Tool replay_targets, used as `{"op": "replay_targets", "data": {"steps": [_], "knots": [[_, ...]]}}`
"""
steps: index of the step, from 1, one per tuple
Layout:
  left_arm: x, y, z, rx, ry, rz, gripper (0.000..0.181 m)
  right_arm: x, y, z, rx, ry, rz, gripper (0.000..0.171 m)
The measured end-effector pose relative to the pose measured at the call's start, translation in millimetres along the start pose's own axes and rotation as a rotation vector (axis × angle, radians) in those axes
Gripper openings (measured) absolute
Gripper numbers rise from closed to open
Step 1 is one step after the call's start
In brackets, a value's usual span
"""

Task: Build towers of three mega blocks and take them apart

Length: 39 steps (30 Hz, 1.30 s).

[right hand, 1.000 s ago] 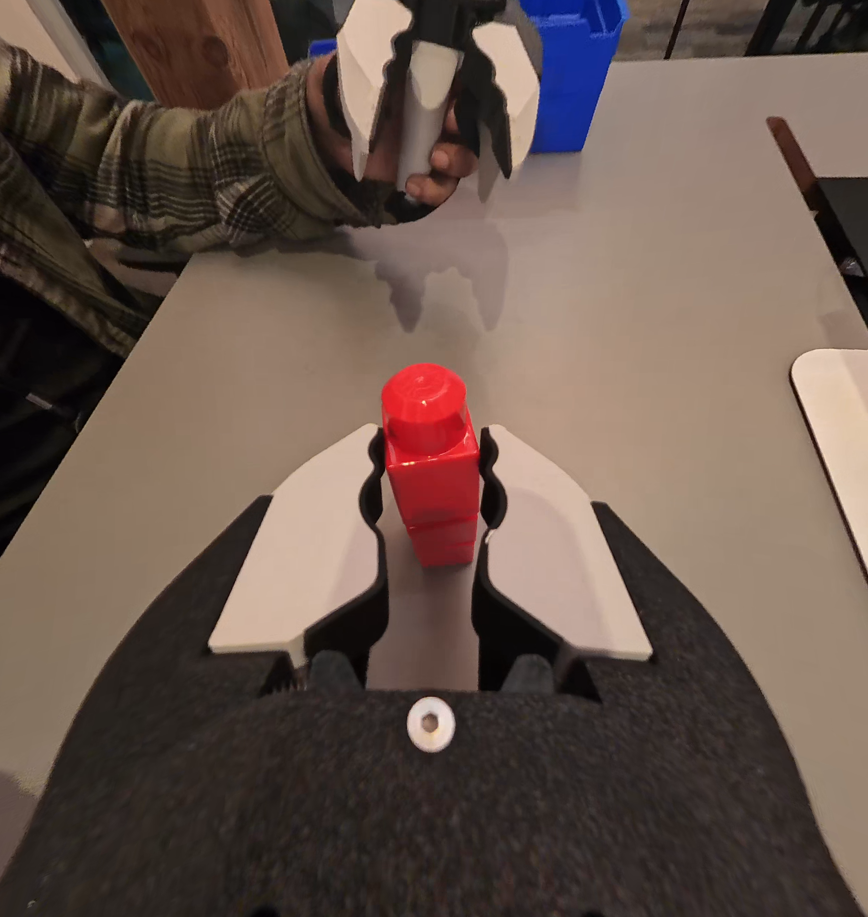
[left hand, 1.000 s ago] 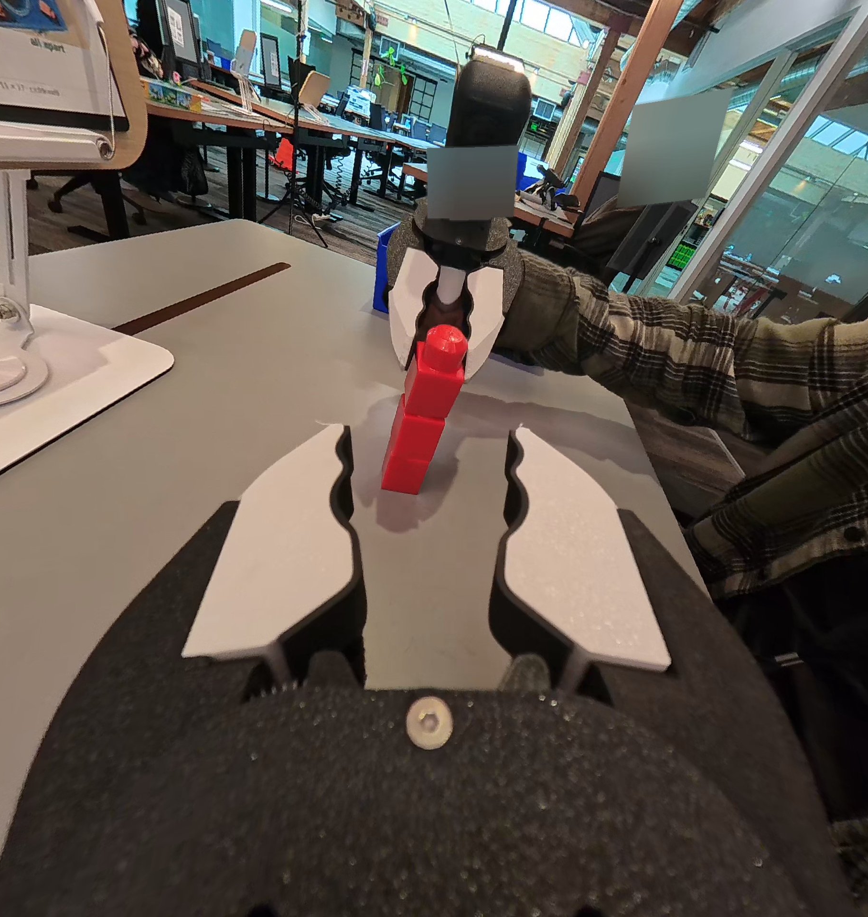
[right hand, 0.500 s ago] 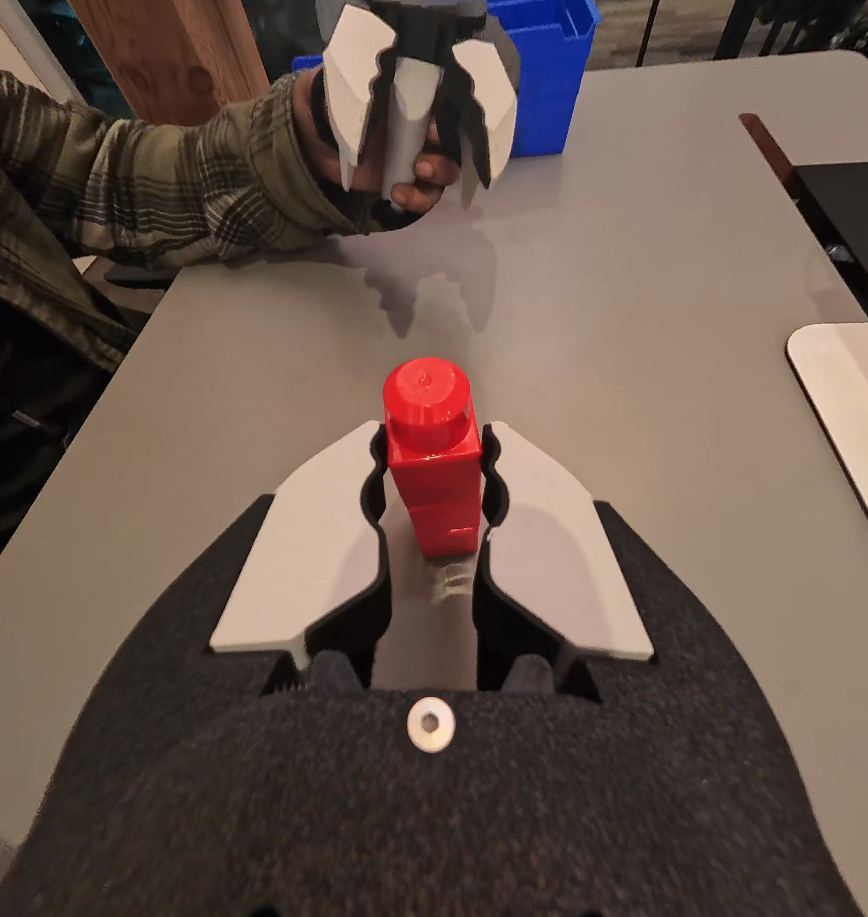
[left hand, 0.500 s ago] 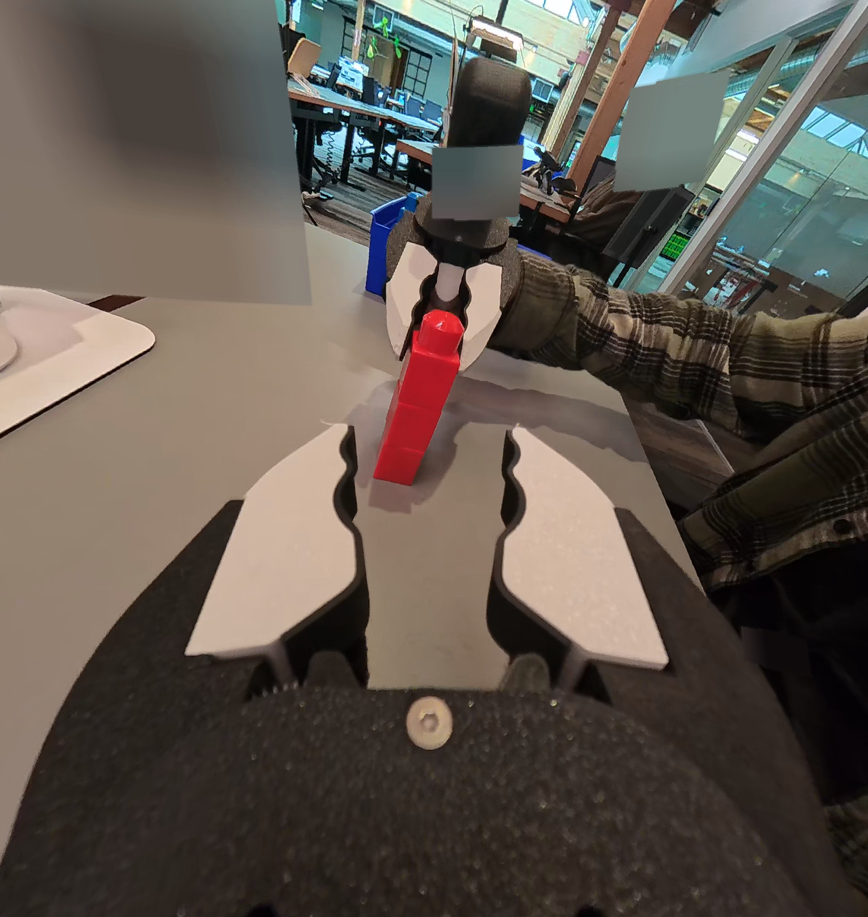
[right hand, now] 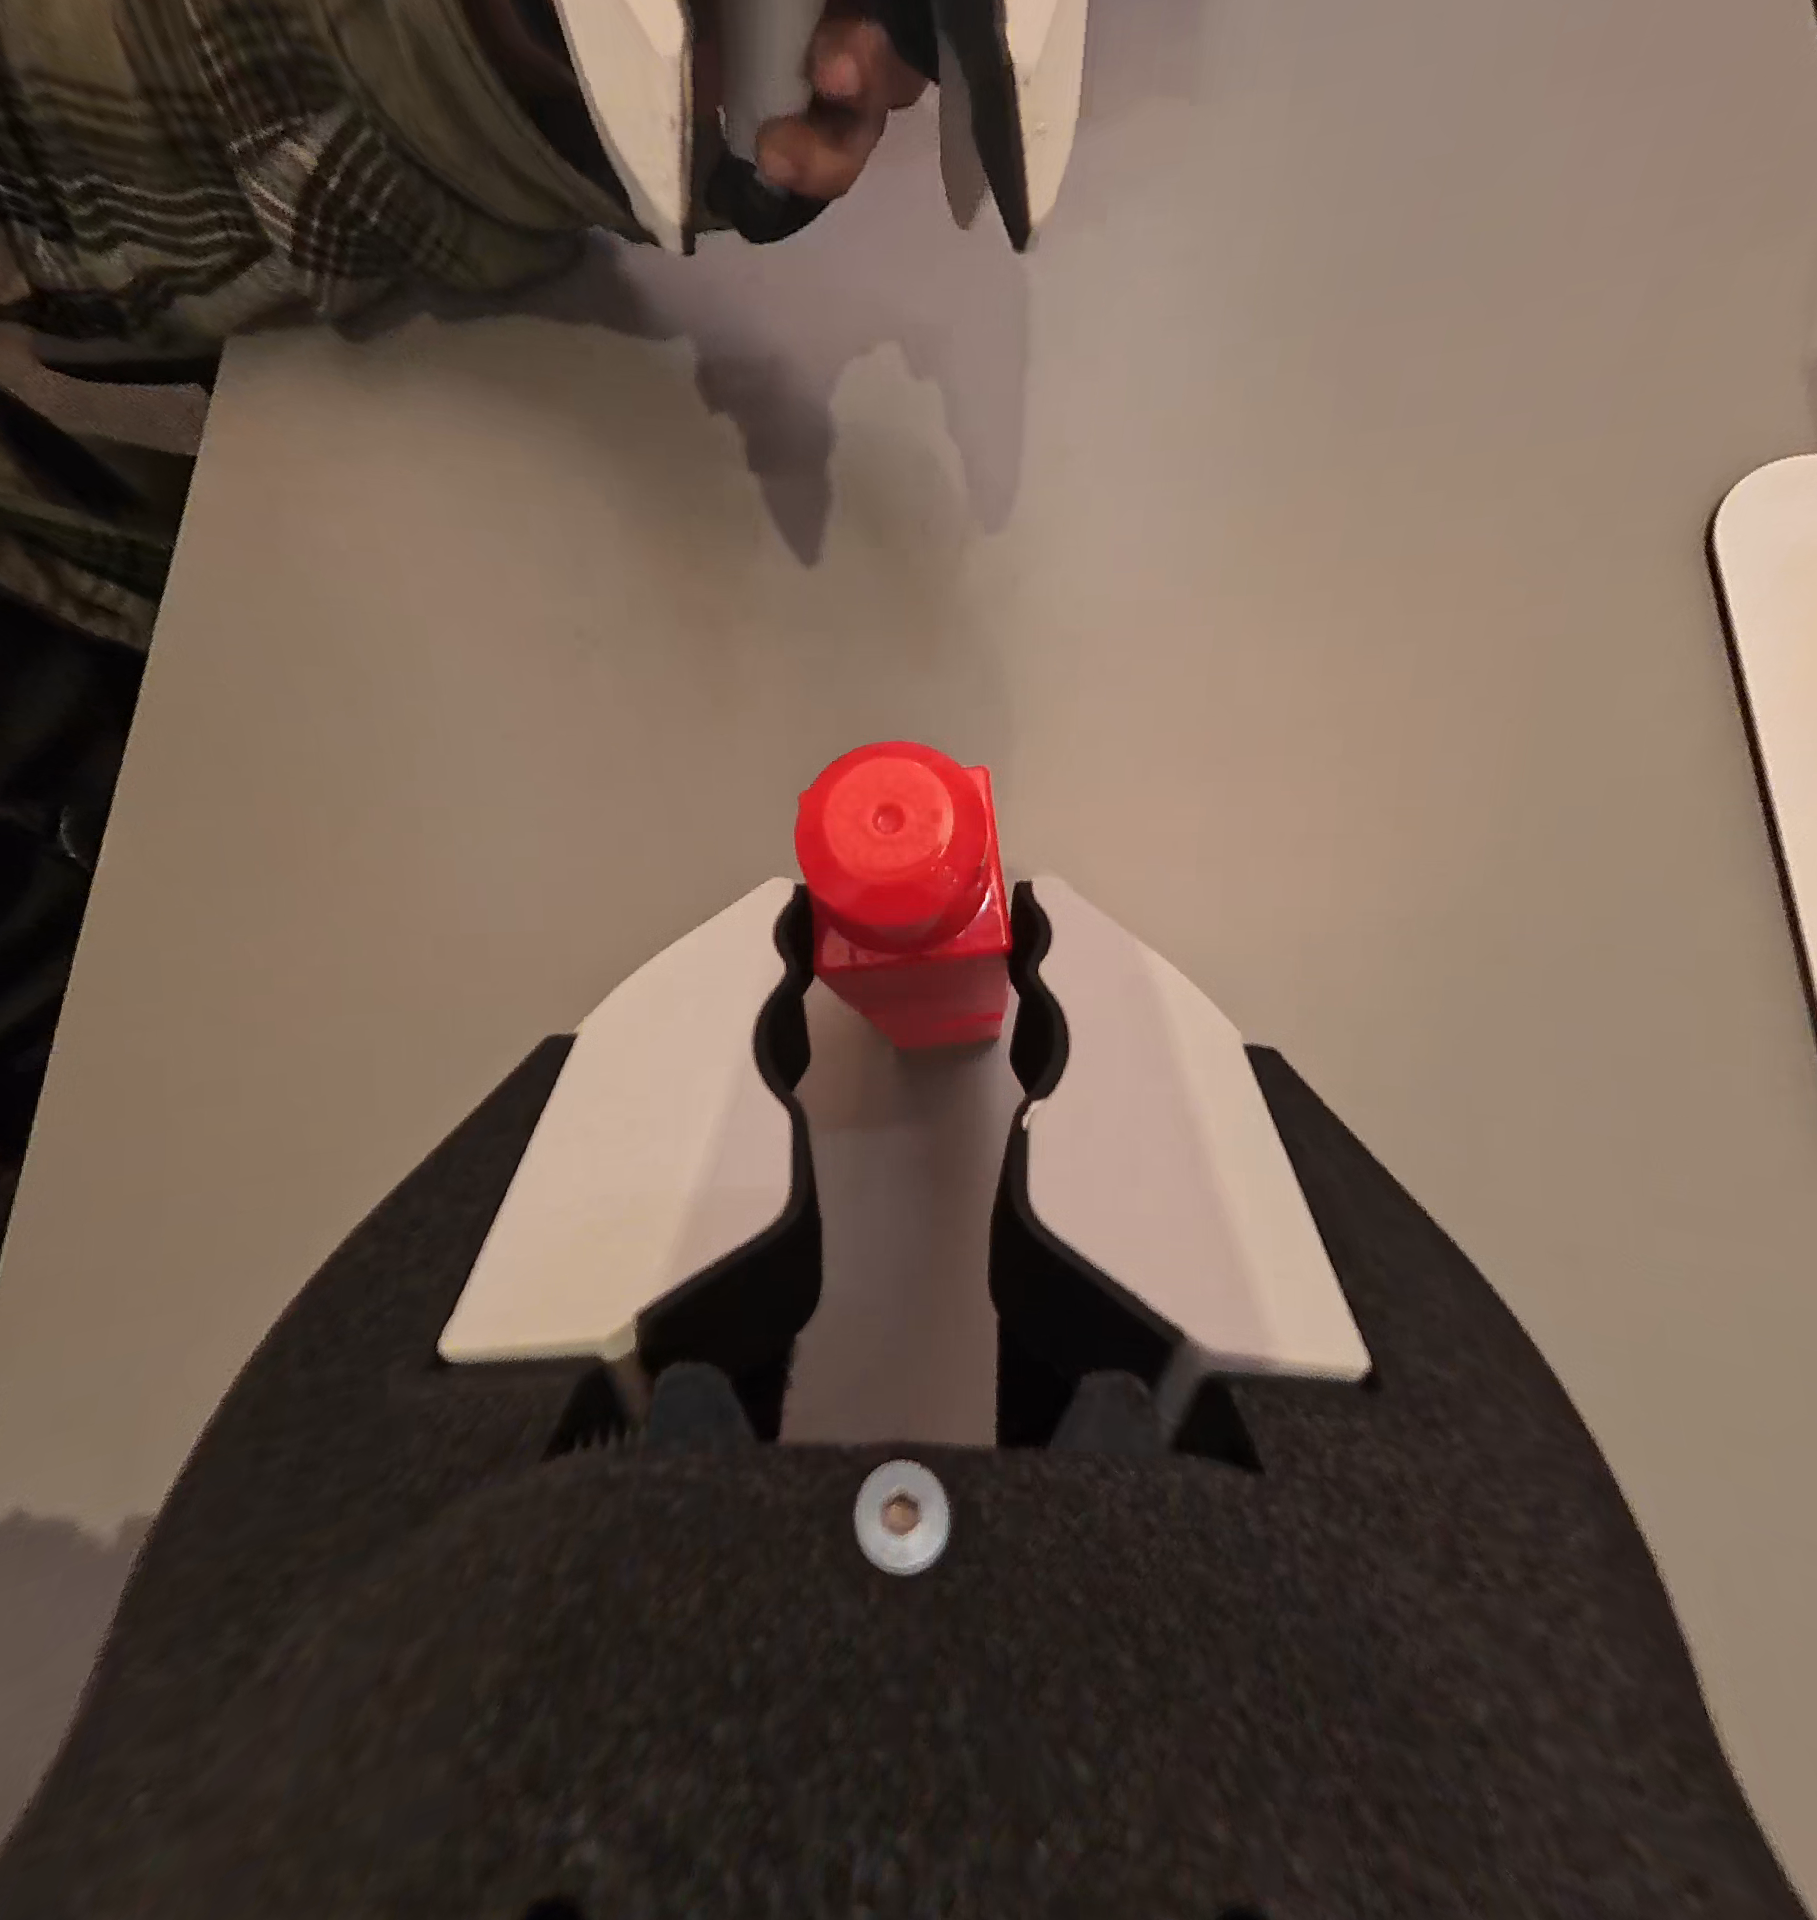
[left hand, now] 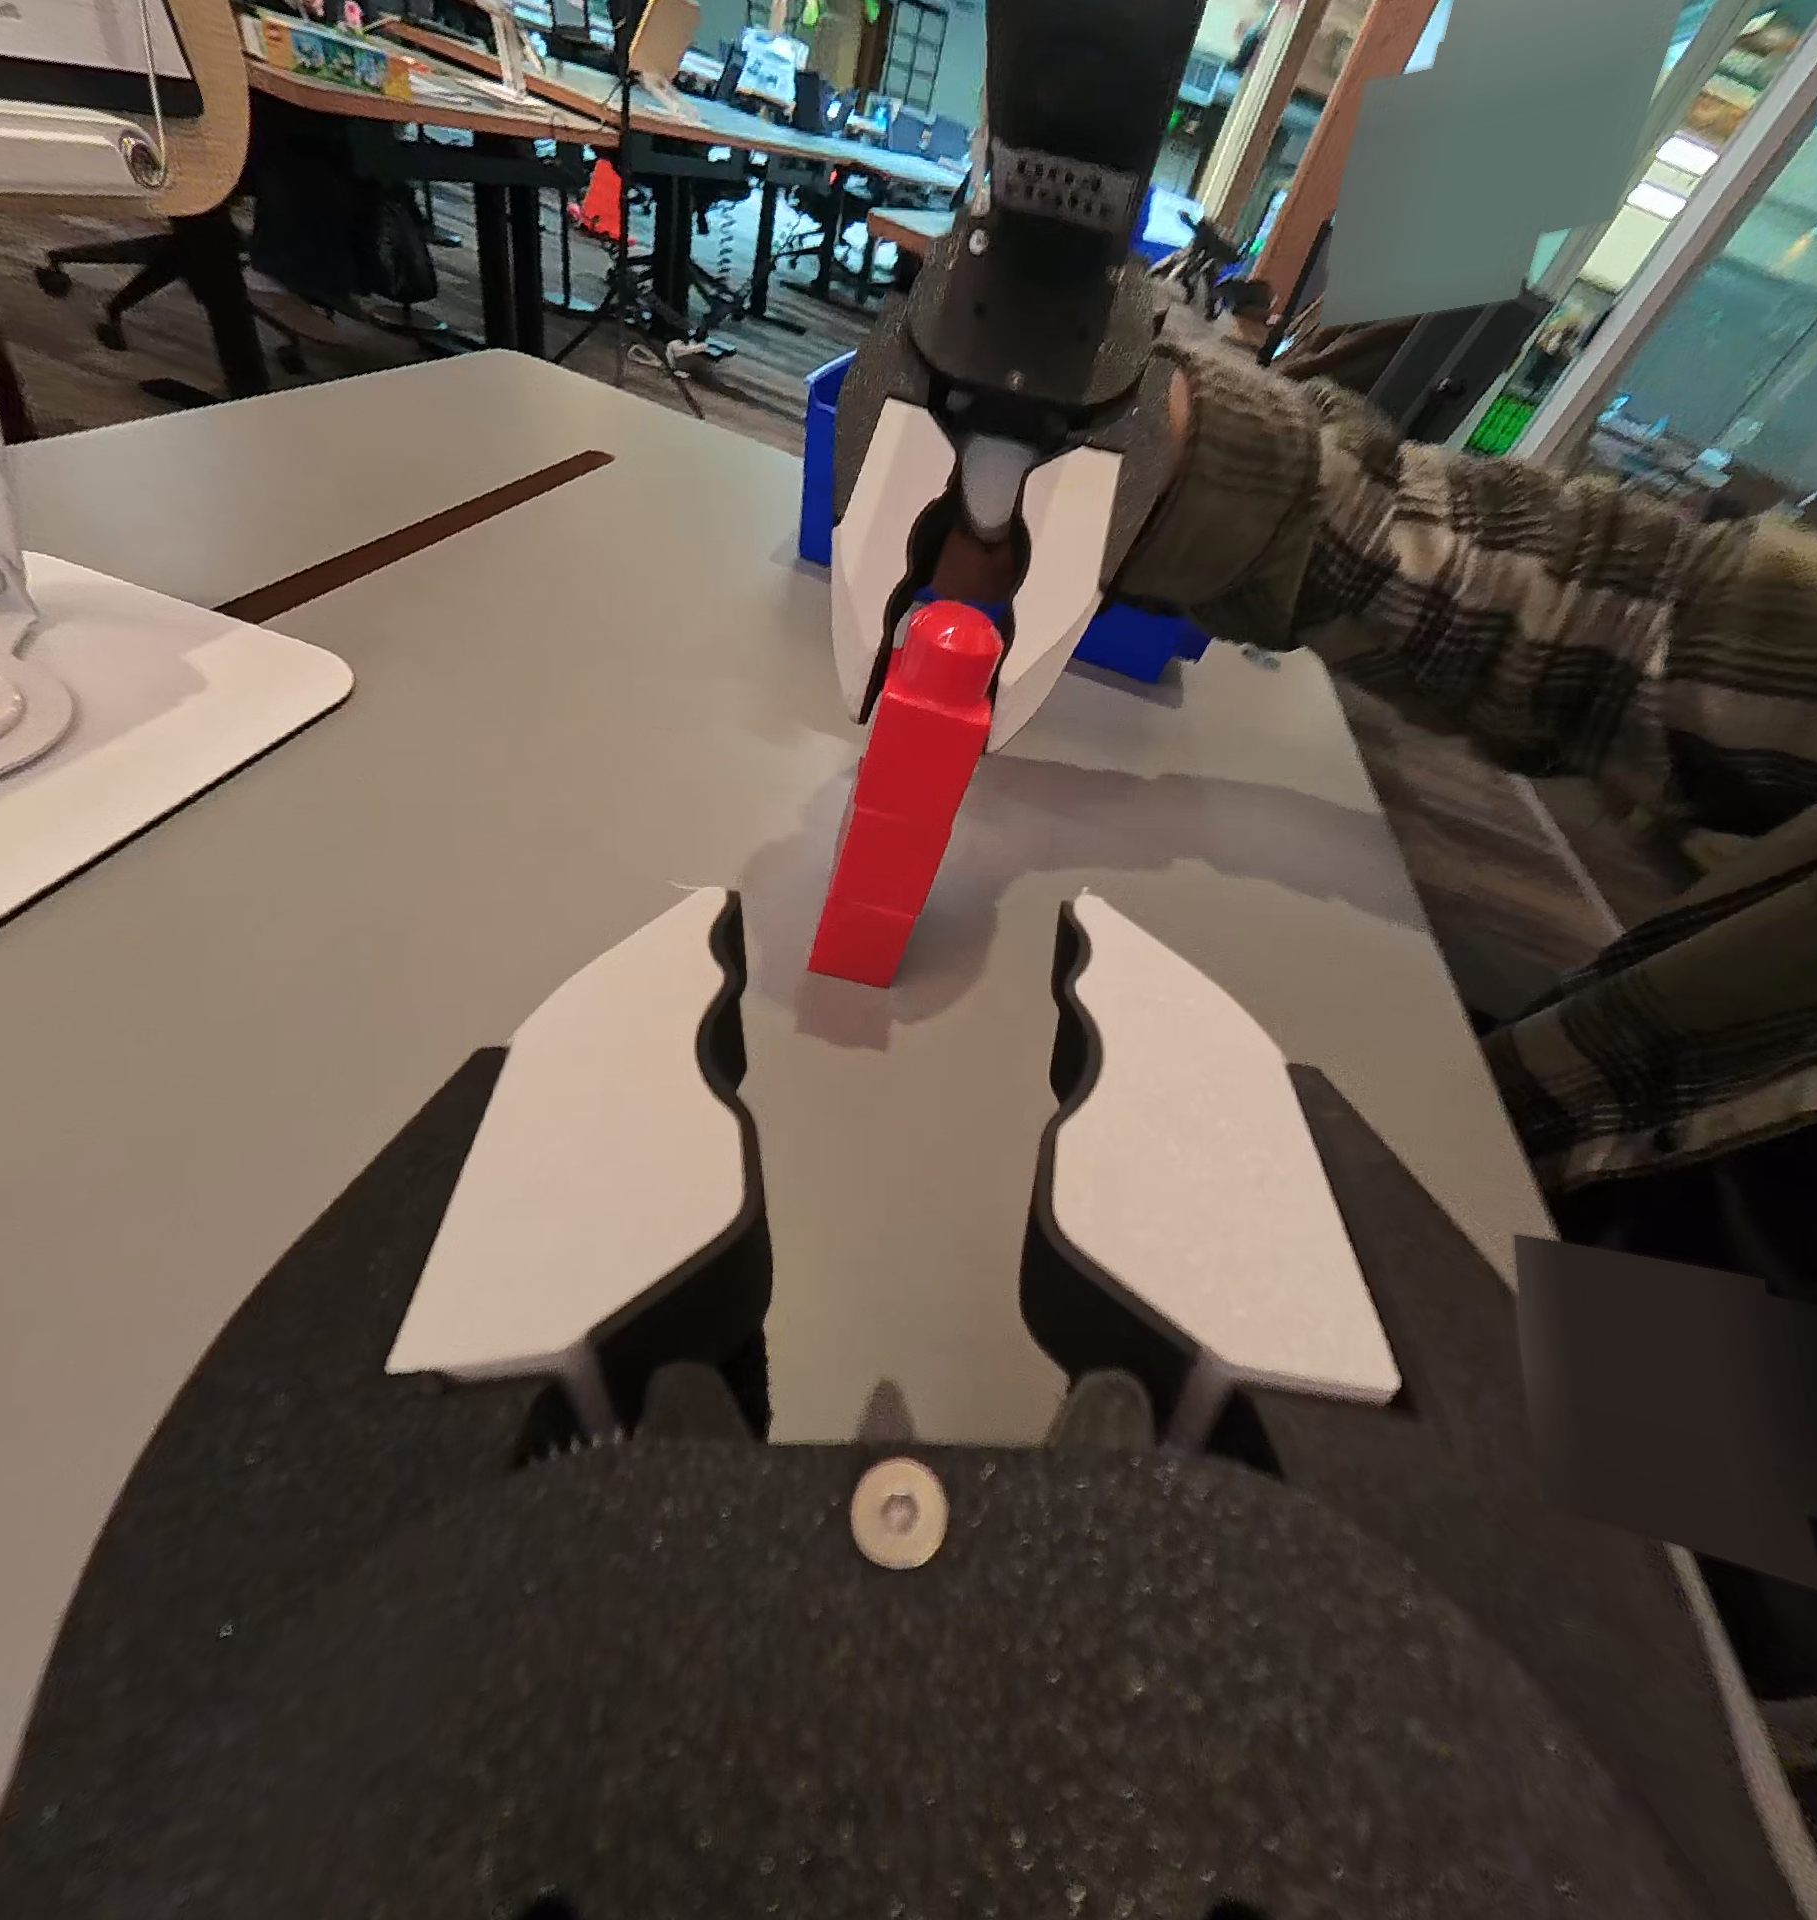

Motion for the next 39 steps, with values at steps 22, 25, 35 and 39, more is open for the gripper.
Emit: {"op": "replay_targets", "data": {"steps": [22, 25, 35, 39], "knots": [[12.4, -111.4, 39.9, -0.296, -0.132, 0.033, 0.060, -5.6, 8.4, -12.7, 0.096, -0.030, 0.130, 0.054], [10.8, -118.4, 43.7, -0.315, -0.136, 0.040, 0.055, -5.3, 3.1, -10.8, 0.074, -0.024, 0.112, 0.055], [11.4, -123.4, 44.6, -0.293, -0.234, 0.085, 0.036, -2.7, -3.7, -7.9, 0.010, 0.030, 0.034, 0.035], [10.6, -123.3, 44.6, -0.305, -0.252, 0.101, 0.035, -1.7, -3.7, -8.2, -0.055, 0.057, 0.000, 0.035]]}}
Point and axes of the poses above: each gripper's, where its closed fingertips meet, y back along the fingers, z out of its underside, x = y × z across the jaws, the point moved 3 cm from there along y, back along the fingers, and after that the axes turned 8 degrees about -z, right-handed, at the moved point
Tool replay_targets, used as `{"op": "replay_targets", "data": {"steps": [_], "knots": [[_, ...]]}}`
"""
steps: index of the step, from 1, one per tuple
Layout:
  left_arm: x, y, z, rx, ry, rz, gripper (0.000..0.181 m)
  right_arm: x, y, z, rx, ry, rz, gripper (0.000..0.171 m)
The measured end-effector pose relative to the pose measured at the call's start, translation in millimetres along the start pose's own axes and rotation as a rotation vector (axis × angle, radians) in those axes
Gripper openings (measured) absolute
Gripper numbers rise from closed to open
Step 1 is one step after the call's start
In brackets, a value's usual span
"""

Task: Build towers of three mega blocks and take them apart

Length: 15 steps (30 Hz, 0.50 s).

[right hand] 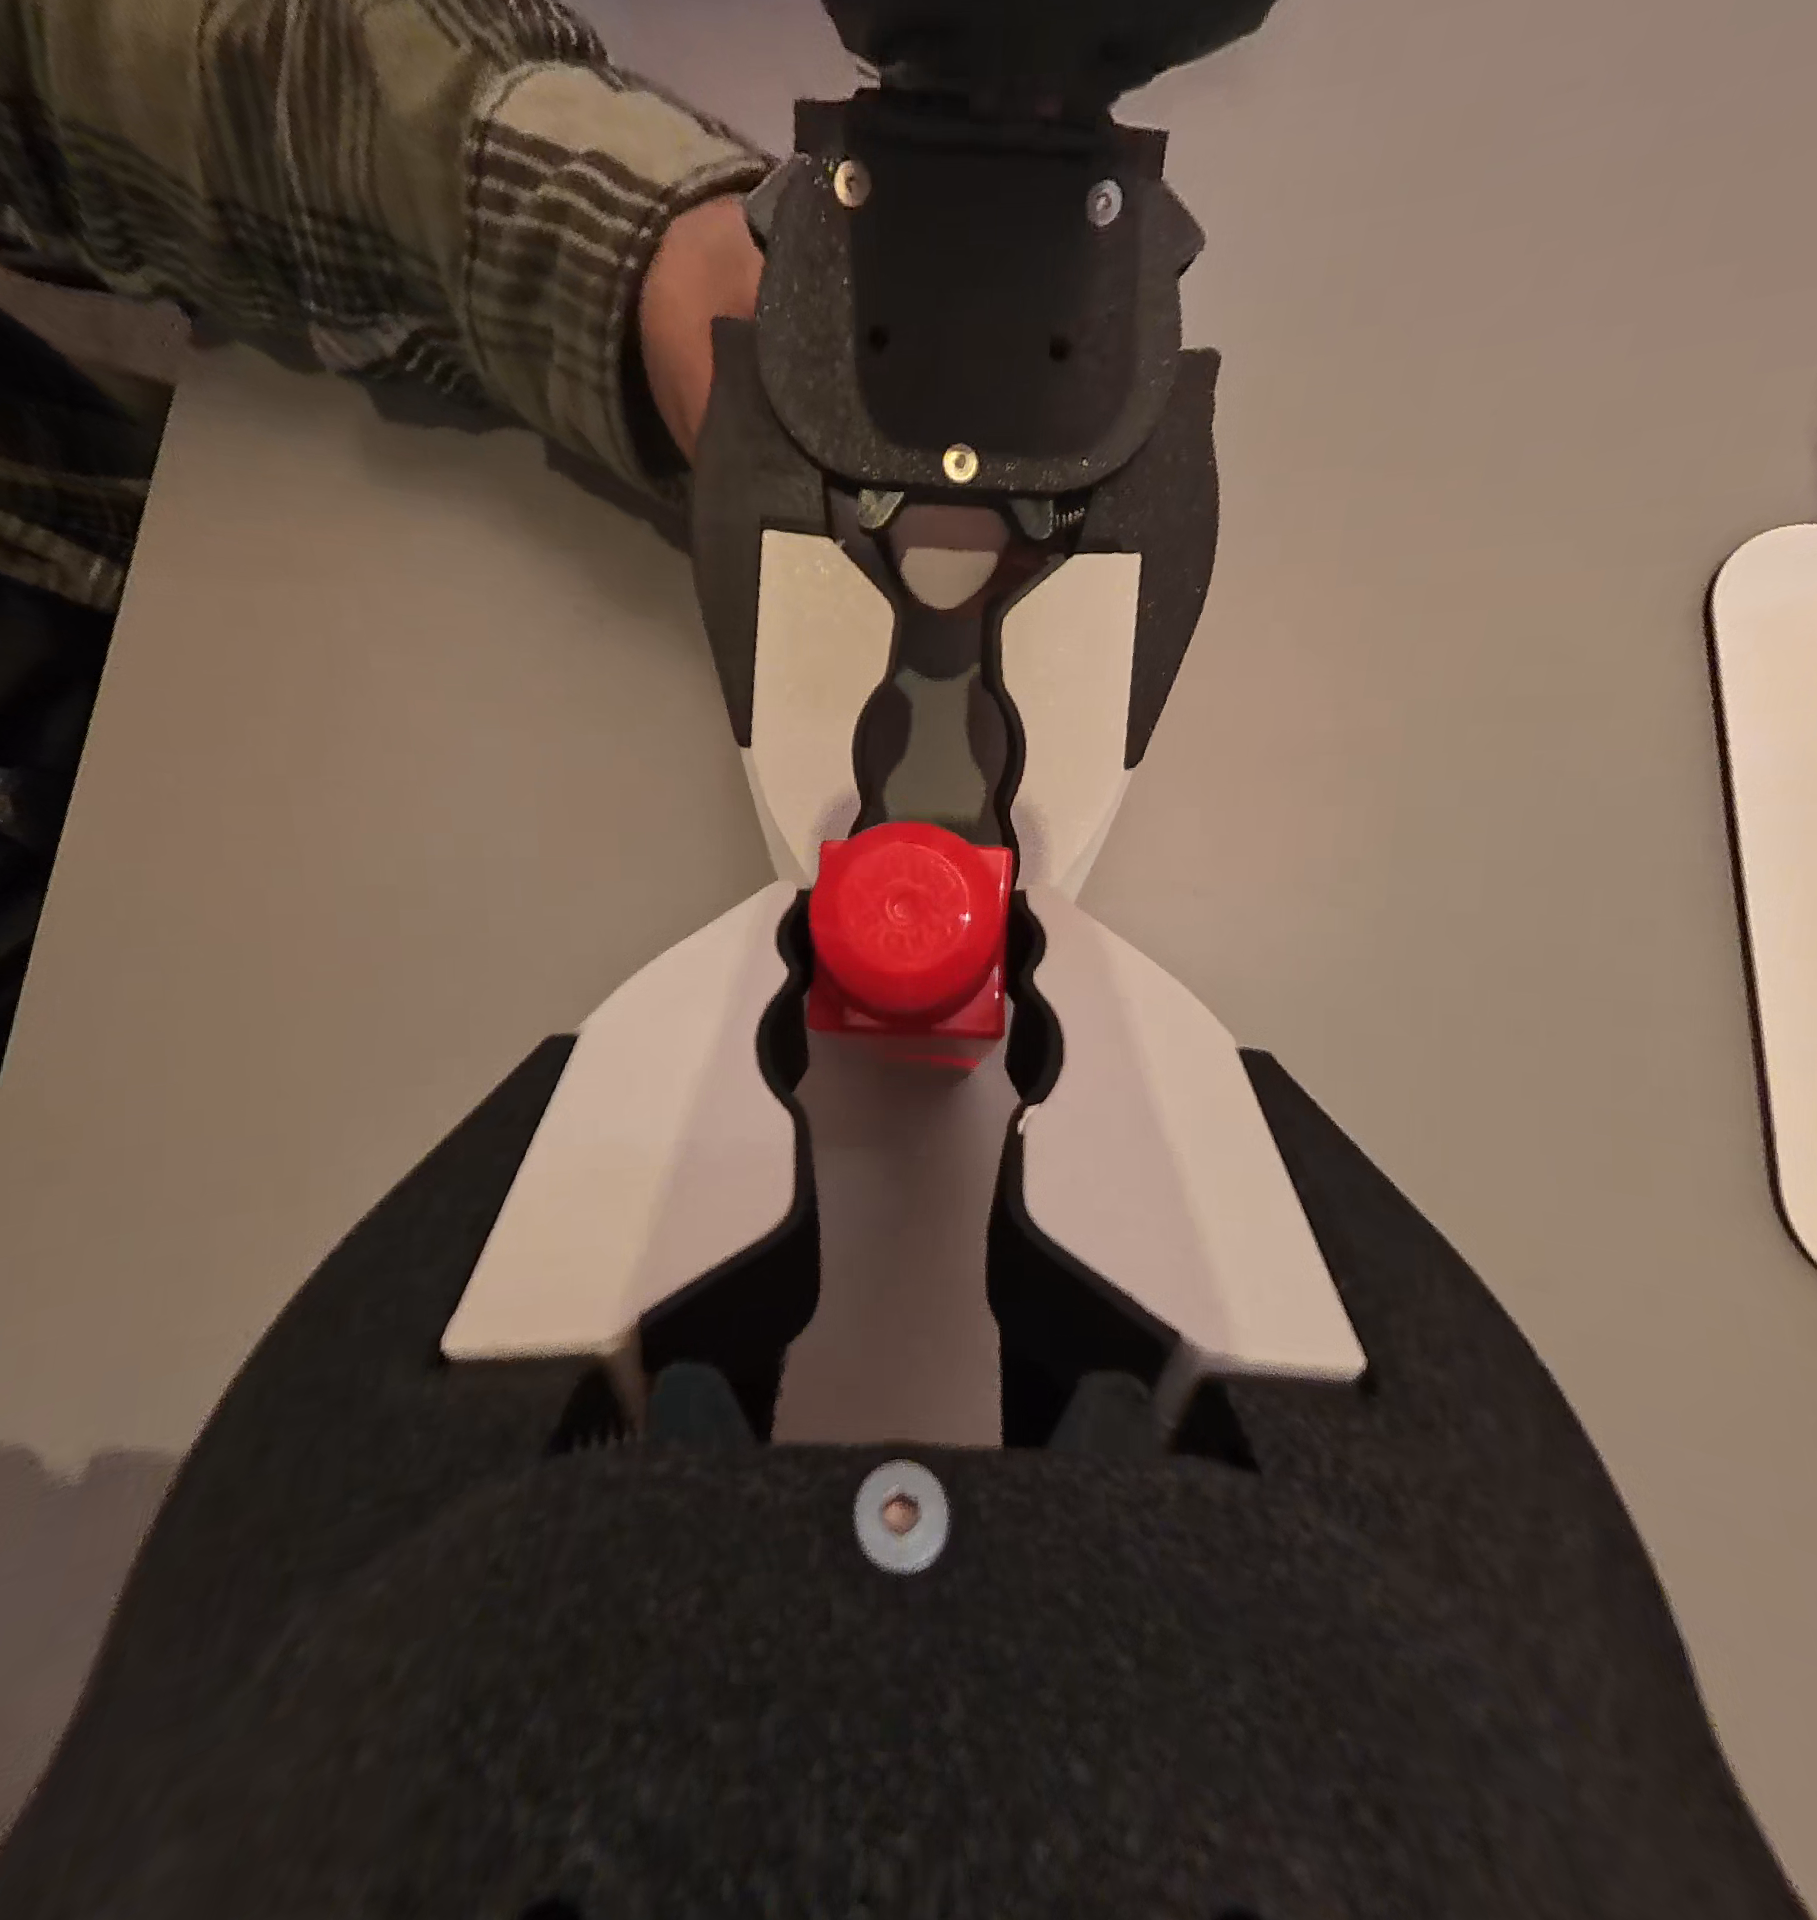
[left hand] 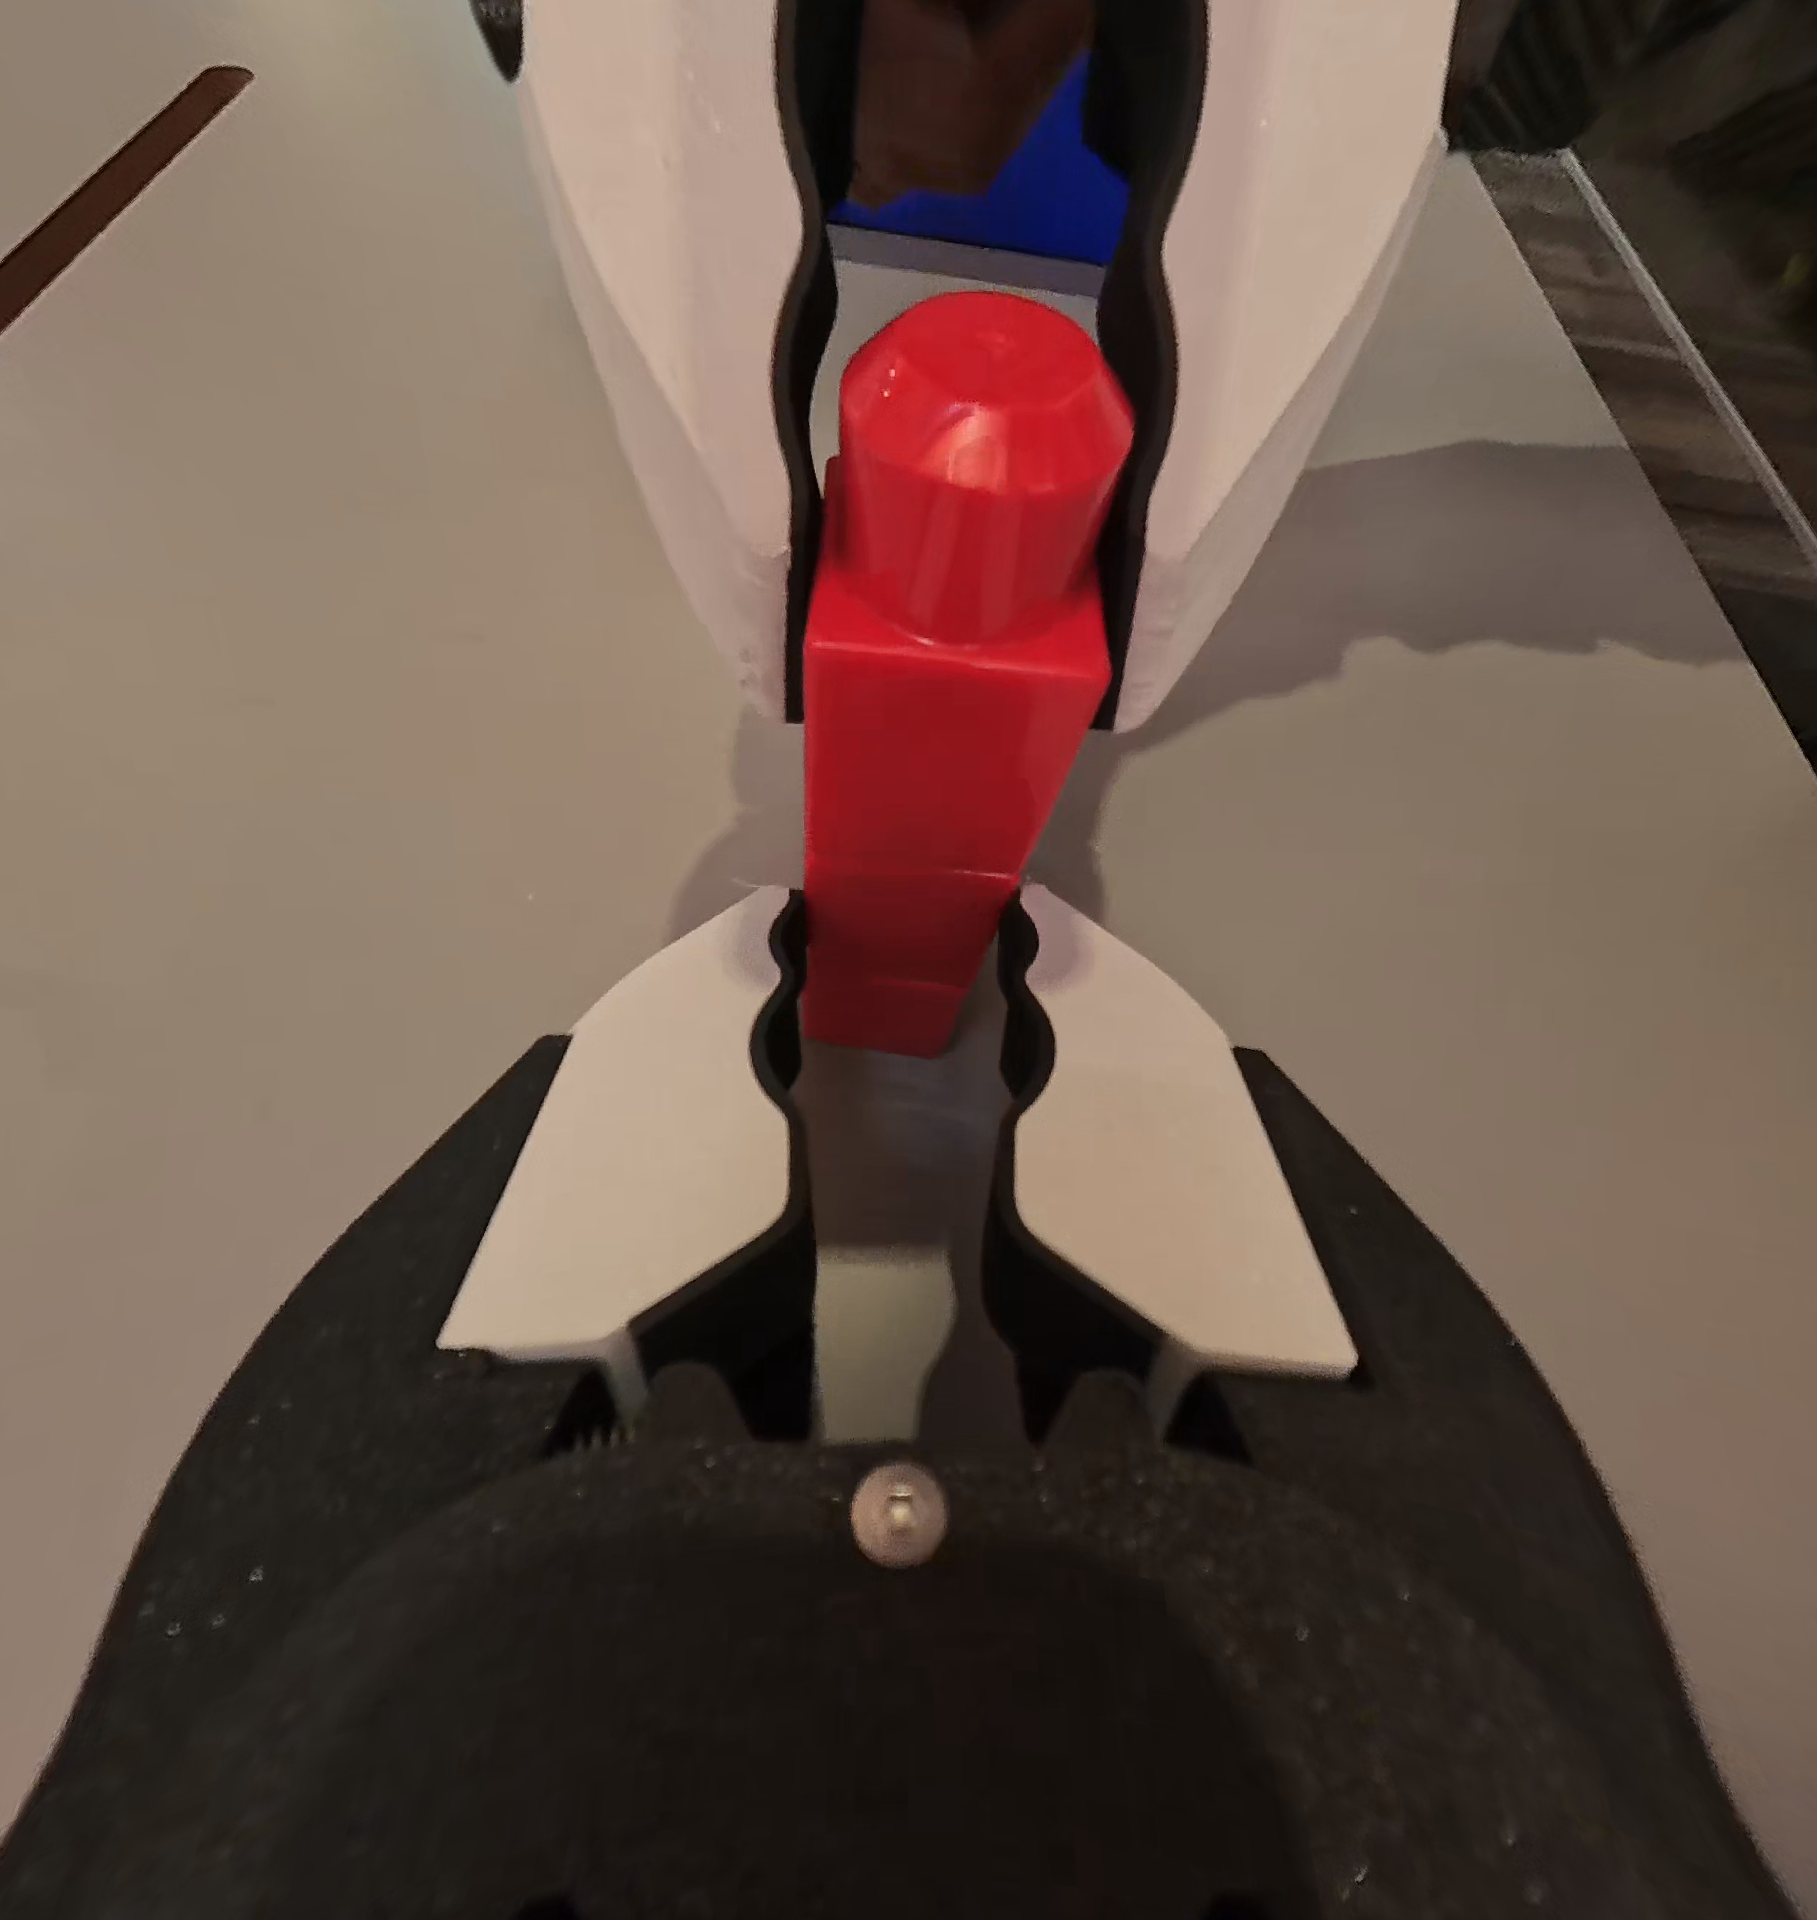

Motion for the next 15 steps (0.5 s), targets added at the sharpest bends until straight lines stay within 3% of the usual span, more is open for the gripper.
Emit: {"op": "replay_targets", "data": {"steps": [7, 15], "knots": [[-0.4, 0.1, 0.6, 0.010, 0.000, 0.007, 0.035, -0.9, -1.0, 0.9, 0.100, -0.037, 0.030, 0.036], [-0.2, 0.3, -0.4, -0.016, 0.017, 0.001, 0.035, -1.4, -1.7, 0.4, 0.071, -0.065, 0.070, 0.035]]}}
Point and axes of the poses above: each gripper's, where its closed fingertips meet, y back along the fingers, z out of its underside, x = y × z across the jaws, the point moved 3 cm from there along y, back along the fingers, and after that the axes turned 8 degrees about -z, right-handed, at the moved point
